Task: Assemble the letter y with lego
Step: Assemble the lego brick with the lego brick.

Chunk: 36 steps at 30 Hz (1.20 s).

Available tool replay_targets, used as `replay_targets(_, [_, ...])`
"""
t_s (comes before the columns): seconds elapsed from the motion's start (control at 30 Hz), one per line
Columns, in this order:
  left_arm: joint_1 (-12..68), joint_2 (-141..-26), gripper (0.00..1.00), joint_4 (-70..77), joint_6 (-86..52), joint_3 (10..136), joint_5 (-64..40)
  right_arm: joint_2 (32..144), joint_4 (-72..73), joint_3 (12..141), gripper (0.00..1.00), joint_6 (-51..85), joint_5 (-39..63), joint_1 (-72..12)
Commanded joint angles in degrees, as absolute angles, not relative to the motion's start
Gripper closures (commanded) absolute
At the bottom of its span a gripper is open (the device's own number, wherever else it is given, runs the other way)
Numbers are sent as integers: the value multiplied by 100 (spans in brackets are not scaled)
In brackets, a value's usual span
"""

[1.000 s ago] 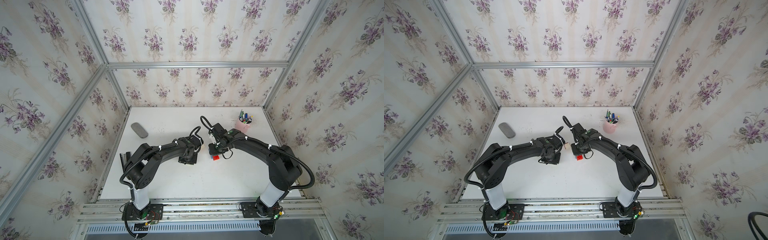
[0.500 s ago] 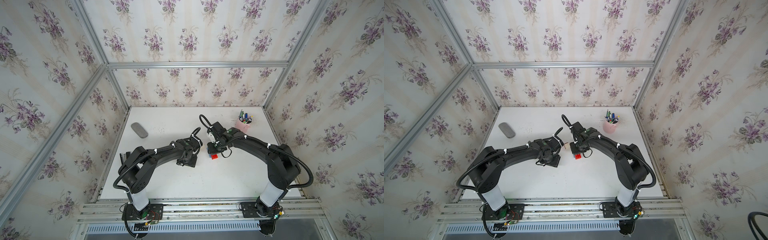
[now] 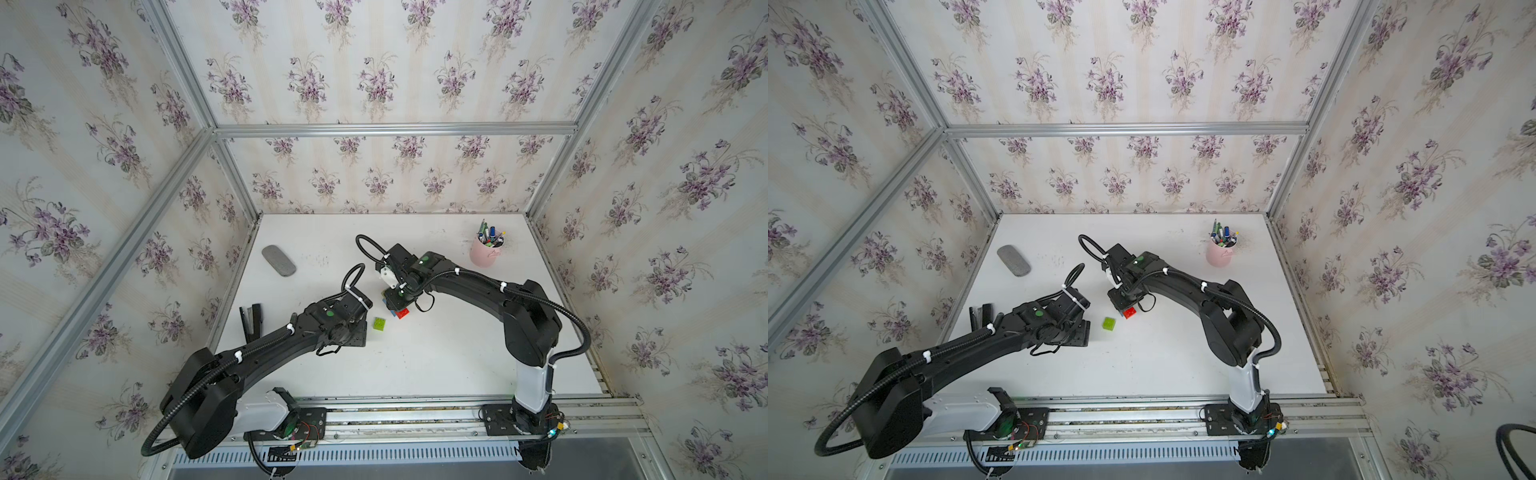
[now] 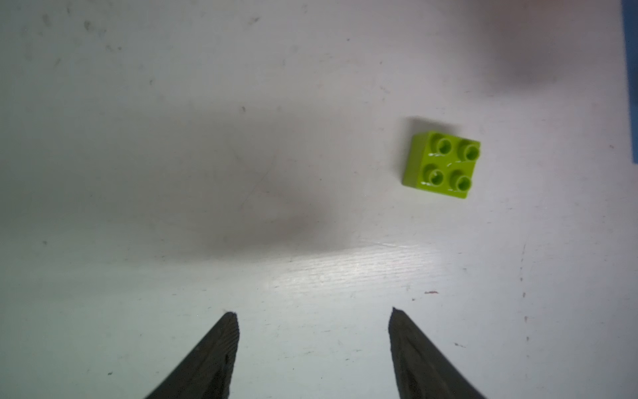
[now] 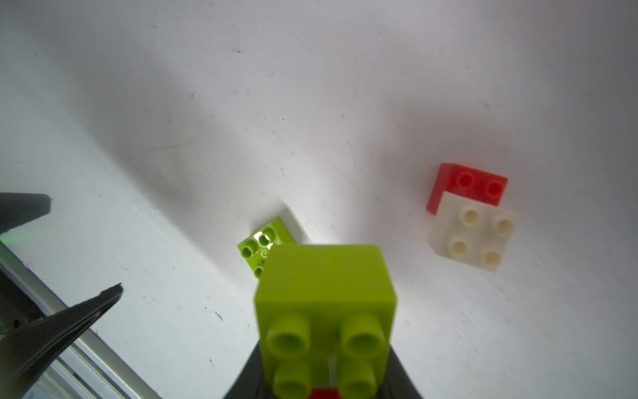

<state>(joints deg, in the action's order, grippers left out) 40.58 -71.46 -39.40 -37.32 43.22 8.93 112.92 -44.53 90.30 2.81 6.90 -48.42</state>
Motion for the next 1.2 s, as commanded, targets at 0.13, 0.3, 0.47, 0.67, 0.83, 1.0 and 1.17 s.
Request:
replay_targets(0.13, [3817,-6344,28,-3894,-4236,3696,710,11956,-4942,9678,69,-899,112,-5268])
replay_targets(0.3, [3788,-6275,28,-3865,-4208,3553,635,12199,-5136,10146,69,-1364,92,-5376])
replay_targets(0.47, [3770,-6231,28,-3821,-4236,3481,582,12076,-5289,10125,69,-1821,340,-5363])
replay_targets(0.67, [3744,-6377,28,-3767,-4201,3498,520,11962,-5351,9926,69,-2330,572,-5352])
replay_targets(0.83, [3744,-6521,28,-3690,-4192,3517,422,11915,-5222,9897,69,-2863,656,-5370])
replay_targets(1.0, [3737,-6512,28,-3630,-4244,3450,414,12018,-5116,9980,68,-3230,500,-5370])
replay_targets(1.17, [3744,-6521,28,-3563,-4286,3376,369,12231,-5157,10111,68,-3315,529,-5375])
